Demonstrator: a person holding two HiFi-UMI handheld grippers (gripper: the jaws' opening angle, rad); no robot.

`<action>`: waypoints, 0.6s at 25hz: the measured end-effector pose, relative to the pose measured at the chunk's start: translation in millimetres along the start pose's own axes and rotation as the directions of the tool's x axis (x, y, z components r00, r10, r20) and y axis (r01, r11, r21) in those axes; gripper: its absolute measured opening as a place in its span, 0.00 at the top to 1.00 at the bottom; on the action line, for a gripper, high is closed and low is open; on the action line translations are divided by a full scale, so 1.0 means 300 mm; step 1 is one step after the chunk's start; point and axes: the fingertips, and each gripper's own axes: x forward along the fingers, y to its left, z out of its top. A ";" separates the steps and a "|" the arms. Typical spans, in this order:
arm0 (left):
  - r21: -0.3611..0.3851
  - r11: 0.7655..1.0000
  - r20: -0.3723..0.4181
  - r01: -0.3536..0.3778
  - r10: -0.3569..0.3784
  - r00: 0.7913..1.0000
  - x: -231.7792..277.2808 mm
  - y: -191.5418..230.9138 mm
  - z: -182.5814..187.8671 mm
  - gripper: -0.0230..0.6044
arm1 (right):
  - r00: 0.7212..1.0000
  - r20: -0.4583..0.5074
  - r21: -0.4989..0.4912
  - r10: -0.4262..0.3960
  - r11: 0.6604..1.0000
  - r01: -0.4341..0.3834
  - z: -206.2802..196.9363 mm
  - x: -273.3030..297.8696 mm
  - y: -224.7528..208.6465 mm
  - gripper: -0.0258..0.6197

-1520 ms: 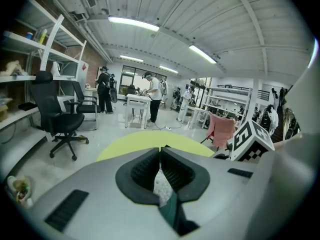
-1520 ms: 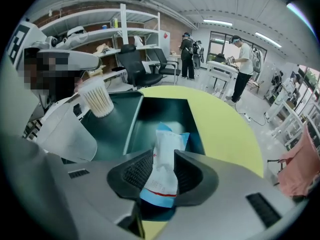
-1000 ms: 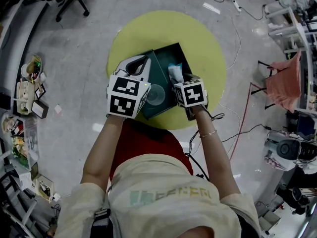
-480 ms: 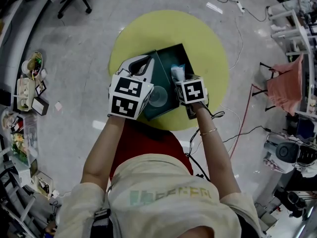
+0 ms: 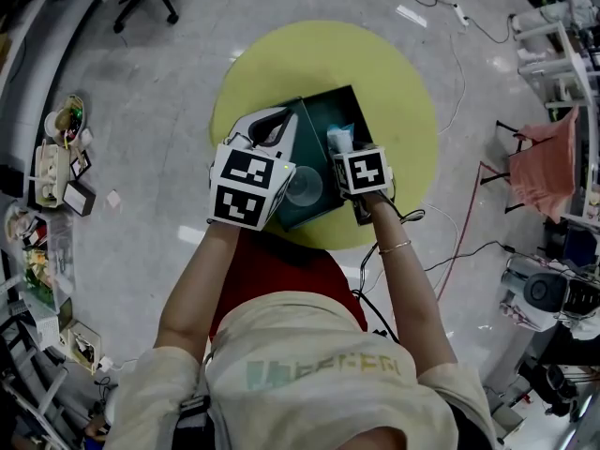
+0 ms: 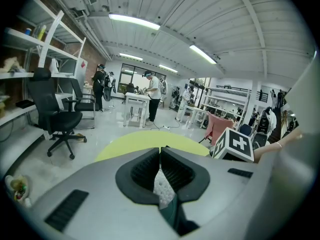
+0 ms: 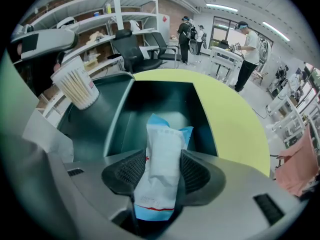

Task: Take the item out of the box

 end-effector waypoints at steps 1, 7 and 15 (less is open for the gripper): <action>0.000 1.000 0.000 0.001 -0.001 1.000 0.000 0.001 0.000 0.92 | 1.000 -0.003 0.002 -0.005 1.000 0.005 -0.003 0.004 -0.001 0.63; 0.001 1.000 -0.004 0.004 -0.004 1.000 0.001 0.013 -0.001 0.92 | 1.000 0.010 0.030 -0.024 0.999 0.024 0.011 0.016 -0.014 0.63; 0.003 1.000 -0.006 0.002 -0.002 1.000 0.002 0.005 0.001 0.92 | 0.997 0.029 0.035 -0.069 0.997 0.068 0.007 0.012 -0.045 0.63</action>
